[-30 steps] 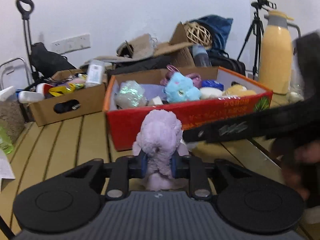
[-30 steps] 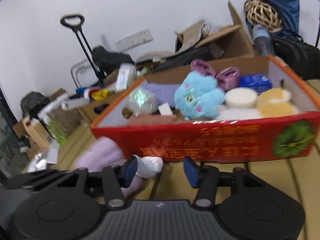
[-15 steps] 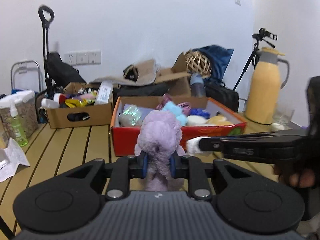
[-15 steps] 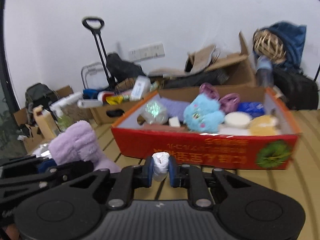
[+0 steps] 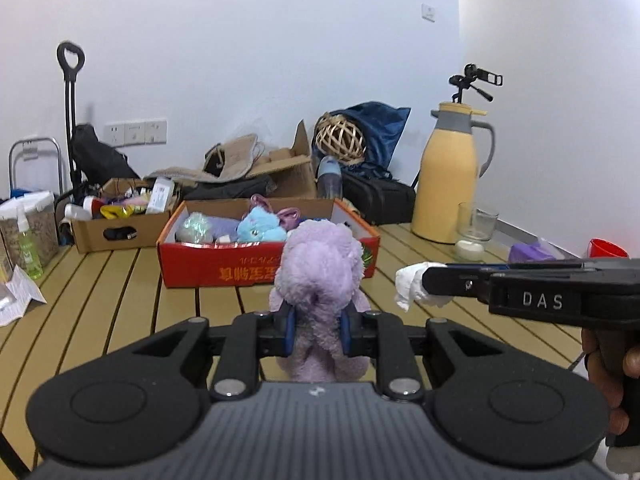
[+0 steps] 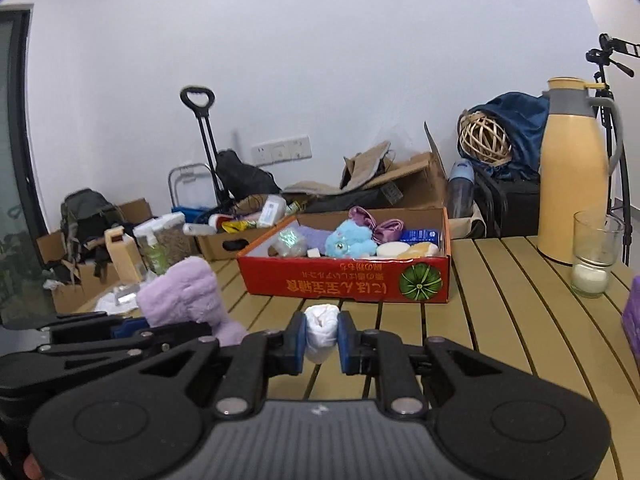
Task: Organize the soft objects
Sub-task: 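Carry both items into the red box and open both grippers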
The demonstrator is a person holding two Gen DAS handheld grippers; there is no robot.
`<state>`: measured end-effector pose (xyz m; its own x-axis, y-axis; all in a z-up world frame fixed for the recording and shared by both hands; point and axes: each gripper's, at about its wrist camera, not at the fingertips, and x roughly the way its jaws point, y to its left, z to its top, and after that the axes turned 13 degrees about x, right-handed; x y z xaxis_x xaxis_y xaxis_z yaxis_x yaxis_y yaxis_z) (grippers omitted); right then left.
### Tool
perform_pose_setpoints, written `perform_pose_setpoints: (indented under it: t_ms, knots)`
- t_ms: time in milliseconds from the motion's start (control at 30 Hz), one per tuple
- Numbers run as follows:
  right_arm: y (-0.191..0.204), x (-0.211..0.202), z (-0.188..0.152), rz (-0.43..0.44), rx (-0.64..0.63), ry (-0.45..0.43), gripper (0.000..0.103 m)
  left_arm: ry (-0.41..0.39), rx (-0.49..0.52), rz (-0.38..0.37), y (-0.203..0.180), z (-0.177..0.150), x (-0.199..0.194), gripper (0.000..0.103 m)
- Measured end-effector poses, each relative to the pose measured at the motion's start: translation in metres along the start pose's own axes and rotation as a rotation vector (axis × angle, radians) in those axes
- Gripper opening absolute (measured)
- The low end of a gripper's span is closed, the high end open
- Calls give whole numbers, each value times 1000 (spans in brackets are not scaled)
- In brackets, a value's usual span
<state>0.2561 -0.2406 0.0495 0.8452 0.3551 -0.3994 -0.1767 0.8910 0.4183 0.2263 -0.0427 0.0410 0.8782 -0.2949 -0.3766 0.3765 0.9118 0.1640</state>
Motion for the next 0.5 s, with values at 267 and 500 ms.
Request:
perform_pose_setpoints:
  t_ms: [267, 500]
  knots:
    - [2, -17, -2, 20, -2, -24, 16, -9, 3, 4, -2, 6, -5, 22]
    - [5, 19, 22, 25, -45, -39, 16, -40, 24, 10, 27, 31, 41, 22]
